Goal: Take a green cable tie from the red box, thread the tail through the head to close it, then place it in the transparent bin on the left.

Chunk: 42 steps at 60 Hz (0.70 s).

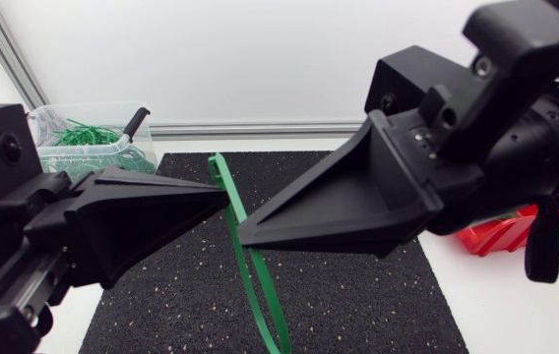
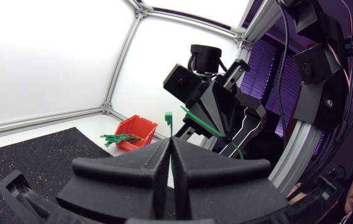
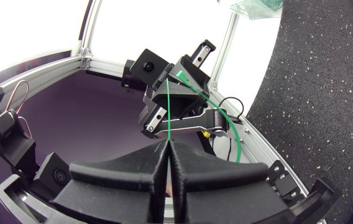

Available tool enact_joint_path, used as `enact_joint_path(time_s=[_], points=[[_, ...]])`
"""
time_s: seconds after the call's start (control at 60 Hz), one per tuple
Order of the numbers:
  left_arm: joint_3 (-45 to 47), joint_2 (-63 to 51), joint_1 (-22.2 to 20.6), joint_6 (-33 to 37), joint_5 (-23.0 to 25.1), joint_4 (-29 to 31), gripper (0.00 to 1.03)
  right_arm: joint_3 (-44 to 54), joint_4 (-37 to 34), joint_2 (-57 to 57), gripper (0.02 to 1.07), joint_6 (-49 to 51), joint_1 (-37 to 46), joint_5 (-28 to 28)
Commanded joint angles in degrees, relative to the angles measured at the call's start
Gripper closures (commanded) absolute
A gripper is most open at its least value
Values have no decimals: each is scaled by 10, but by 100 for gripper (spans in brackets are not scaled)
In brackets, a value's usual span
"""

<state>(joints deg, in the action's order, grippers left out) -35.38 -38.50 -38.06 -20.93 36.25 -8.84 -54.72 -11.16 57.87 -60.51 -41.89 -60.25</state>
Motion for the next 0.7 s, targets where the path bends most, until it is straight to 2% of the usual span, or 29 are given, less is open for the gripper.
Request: enact_joint_path(time_s=[0.0,0.683], points=[[1,2,-7,7,-2,-1,100,-5,2,8,101,-22,8,-7],[-5,-10,-5,3,-5,-4,100,10,4,27,101,-22,13,-24]])
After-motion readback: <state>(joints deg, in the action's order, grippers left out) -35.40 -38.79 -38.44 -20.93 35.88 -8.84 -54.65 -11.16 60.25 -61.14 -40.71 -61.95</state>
